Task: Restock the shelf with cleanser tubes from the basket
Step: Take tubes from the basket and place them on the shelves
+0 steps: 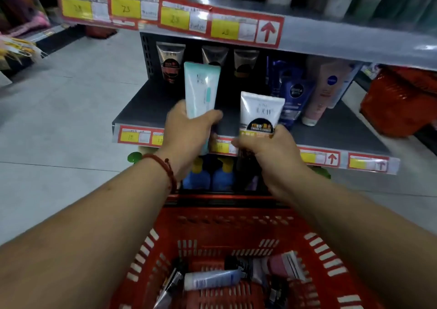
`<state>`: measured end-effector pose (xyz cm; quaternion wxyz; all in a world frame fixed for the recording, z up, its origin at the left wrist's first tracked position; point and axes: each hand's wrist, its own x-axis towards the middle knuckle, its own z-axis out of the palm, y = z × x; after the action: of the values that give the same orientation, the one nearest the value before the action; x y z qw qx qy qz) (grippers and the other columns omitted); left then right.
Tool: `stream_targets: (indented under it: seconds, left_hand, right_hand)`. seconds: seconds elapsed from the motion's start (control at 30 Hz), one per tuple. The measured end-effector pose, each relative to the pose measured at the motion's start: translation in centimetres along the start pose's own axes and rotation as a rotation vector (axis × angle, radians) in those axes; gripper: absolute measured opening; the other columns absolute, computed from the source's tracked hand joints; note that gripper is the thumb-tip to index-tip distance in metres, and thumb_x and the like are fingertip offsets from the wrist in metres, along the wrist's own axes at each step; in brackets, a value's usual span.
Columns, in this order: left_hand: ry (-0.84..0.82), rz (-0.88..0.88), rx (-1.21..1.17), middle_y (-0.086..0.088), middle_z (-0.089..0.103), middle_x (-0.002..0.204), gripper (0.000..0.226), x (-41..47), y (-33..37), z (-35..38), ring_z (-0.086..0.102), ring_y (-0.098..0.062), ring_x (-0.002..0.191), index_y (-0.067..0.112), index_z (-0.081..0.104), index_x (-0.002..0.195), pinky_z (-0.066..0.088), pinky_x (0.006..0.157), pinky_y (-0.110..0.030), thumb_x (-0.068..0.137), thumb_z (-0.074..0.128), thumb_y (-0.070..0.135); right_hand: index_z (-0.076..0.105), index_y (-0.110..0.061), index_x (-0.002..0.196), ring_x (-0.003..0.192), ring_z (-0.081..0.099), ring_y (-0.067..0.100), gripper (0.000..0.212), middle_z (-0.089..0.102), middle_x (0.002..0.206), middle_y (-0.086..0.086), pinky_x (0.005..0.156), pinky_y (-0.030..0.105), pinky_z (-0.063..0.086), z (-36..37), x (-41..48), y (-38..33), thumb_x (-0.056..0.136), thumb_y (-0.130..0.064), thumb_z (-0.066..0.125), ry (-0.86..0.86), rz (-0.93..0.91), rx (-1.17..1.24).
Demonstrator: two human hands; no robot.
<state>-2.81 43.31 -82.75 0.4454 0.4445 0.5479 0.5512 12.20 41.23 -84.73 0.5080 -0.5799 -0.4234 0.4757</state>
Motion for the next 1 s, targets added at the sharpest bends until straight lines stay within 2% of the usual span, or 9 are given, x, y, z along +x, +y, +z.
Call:
stream_targets:
  seconds: [0.13,0.27,0.37,0.43,0.53,0.57,0.7,0.83,1.0]
  left_hand:
    - [-0.05,0.072,0.018,-0.002,0.074,0.097,0.035,3.4,-0.1,-0.4,0.07,-0.011,0.075,0.015,0.068,0.117,0.055,0.06,-0.022,0.084,0.079,0.02]
    - [-0.089,0.066,-0.058,-0.002,0.072,0.091,0.027,5.3,-1.1,-0.4,0.066,-0.012,0.065,0.013,0.068,0.111,0.053,0.054,-0.02,0.086,0.077,0.014]
    - [-0.088,0.037,-0.102,-0.003,0.071,0.084,0.021,6.3,-1.6,-0.3,0.065,-0.013,0.059,0.017,0.067,0.105,0.057,0.056,-0.028,0.086,0.077,0.016]
    - [-0.082,0.01,-0.124,-0.005,0.071,0.082,0.022,6.8,-1.8,-0.5,0.065,-0.013,0.058,0.018,0.066,0.105,0.058,0.057,-0.03,0.086,0.078,0.019]
    - [-0.07,0.005,-0.152,-0.004,0.072,0.082,0.022,7.6,-1.7,-0.9,0.066,-0.011,0.058,0.018,0.067,0.105,0.057,0.053,-0.025,0.086,0.078,0.02]
    - [-0.058,0.004,-0.168,-0.004,0.072,0.082,0.021,7.8,-1.8,-1.1,0.066,-0.011,0.058,0.018,0.067,0.105,0.057,0.054,-0.026,0.086,0.077,0.02]
    - [-0.019,-0.034,-0.248,-0.005,0.071,0.081,0.021,8.6,-1.9,-1.1,0.066,-0.012,0.058,0.016,0.067,0.104,0.058,0.057,-0.03,0.086,0.077,0.019]
    - [-0.037,-0.053,-0.296,-0.003,0.07,0.078,0.02,8.5,-1.9,-0.5,0.066,-0.012,0.059,0.015,0.068,0.104,0.058,0.057,-0.03,0.087,0.076,0.018]
    - [-0.046,-0.044,-0.307,-0.002,0.071,0.079,0.018,8.8,-1.9,-0.2,0.066,-0.013,0.059,0.015,0.067,0.102,0.058,0.058,-0.029,0.087,0.076,0.018]
  right_hand:
    - [0.065,-0.007,0.112,0.085,0.076,0.034,0.062,0.076,0.095,0.016,0.072,0.055,0.063,3.9,6.1,-1.4,0.052,-0.015,0.081,0.027,-0.078,-0.023]
    - [0.069,-0.005,0.103,0.077,0.076,0.034,0.051,0.075,0.088,0.017,0.067,0.056,0.063,5.9,12.4,-2.2,0.055,-0.014,0.079,0.13,-0.085,-0.016]
    - [0.069,-0.004,0.107,0.083,0.074,0.031,0.047,0.074,0.093,0.015,0.069,0.044,0.064,5.8,16.7,-2.4,0.062,-0.015,0.079,0.221,-0.087,-0.033]
    - [0.068,-0.007,0.114,0.088,0.074,0.028,0.051,0.073,0.1,0.013,0.071,0.037,0.064,5.5,19.3,-2.1,0.065,-0.019,0.079,0.221,-0.063,-0.015]
    - [0.071,-0.011,0.113,0.091,0.075,0.031,0.052,0.075,0.105,0.015,0.077,0.048,0.064,5.1,21.9,-2.0,0.064,-0.029,0.078,0.166,0.001,-0.001]
    - [0.072,-0.01,0.112,0.092,0.075,0.032,0.052,0.076,0.105,0.016,0.078,0.047,0.064,5.1,22.5,-2.0,0.065,-0.031,0.079,0.13,0.008,-0.002]
    - [0.072,-0.012,0.119,0.094,0.075,0.031,0.078,0.076,0.109,0.016,0.078,0.042,0.062,5.1,24.1,-1.4,0.049,-0.046,0.081,0.099,0.049,0.001]
    - [0.07,-0.008,0.121,0.102,0.073,0.034,0.054,0.074,0.111,0.018,0.09,0.046,0.06,5.1,23.6,-0.3,0.075,-0.038,0.072,0.135,0.005,-0.057]
    - [0.069,-0.024,0.122,0.101,0.072,0.024,0.08,0.073,0.114,0.004,0.093,0.043,0.06,4.7,24.1,1.3,0.05,-0.059,0.072,0.168,-0.012,-0.117]
